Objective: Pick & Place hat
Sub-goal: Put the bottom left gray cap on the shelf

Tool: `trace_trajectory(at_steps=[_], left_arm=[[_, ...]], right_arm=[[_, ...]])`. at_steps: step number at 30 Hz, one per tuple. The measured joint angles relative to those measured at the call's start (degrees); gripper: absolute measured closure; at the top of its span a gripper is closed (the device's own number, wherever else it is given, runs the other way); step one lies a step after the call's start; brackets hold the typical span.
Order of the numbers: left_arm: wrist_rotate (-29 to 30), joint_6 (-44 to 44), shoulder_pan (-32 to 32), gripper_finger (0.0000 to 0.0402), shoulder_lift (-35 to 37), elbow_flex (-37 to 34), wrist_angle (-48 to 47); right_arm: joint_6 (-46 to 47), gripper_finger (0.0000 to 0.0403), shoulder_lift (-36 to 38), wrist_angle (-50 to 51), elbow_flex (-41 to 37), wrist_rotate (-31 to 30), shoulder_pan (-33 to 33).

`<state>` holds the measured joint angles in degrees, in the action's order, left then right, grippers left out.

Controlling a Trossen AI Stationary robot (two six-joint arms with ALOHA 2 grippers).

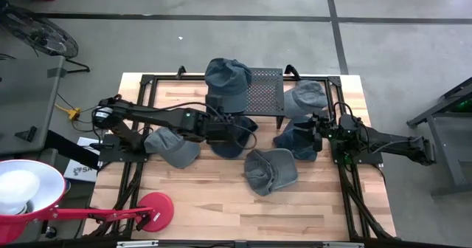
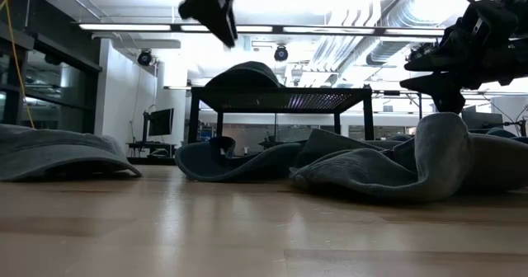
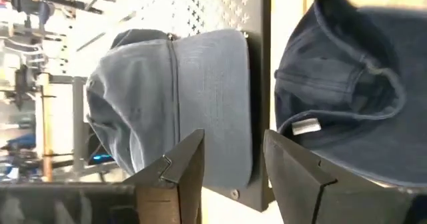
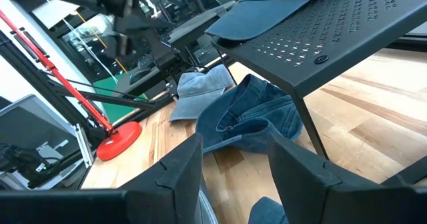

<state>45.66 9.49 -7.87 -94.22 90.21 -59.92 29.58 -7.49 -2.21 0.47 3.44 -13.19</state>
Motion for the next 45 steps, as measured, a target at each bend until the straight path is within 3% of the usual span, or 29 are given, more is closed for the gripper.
trace_trajectory(at_steps=[6, 16, 28, 32, 37, 45], left_arm=[[-1.89, -16.62, -1.23, 0.0252, 6.46, 0.04, -8.29], [-15.33, -66.29, -2.57, 0.0252, 13.99, -0.05, -30.63], [-15.62, -92.15, -13.75, 0.0252, 15.15, -7.07, -30.1], [-18.14, -97.7, -14.04, 0.0252, 15.13, -9.61, -30.08], [-22.52, -98.32, -13.91, 0.0252, 15.13, -12.08, -29.43], [-23.64, -91.39, -13.91, 0.0252, 15.13, -17.09, -22.32]], right_arm=[[0.0, 0.024, 0.0, -0.07, 0.0, 0.02, 0.0], [0.0, 0.024, 0.0, -0.11, 0.0, 0.02, 0.0], [0.0, 0.0242, 0.0, -0.11, 0.0, 0.02, 0.0], [-0.02, 0.024, 0.0, -0.13, 0.0, 0.02, 0.0], [0.0, 0.0242, 0.0, -0.13, 0.0, 0.02, 0.0], [0.0, 0.0242, 0.0, -0.13, 0.0, 0.02, 0.0]])
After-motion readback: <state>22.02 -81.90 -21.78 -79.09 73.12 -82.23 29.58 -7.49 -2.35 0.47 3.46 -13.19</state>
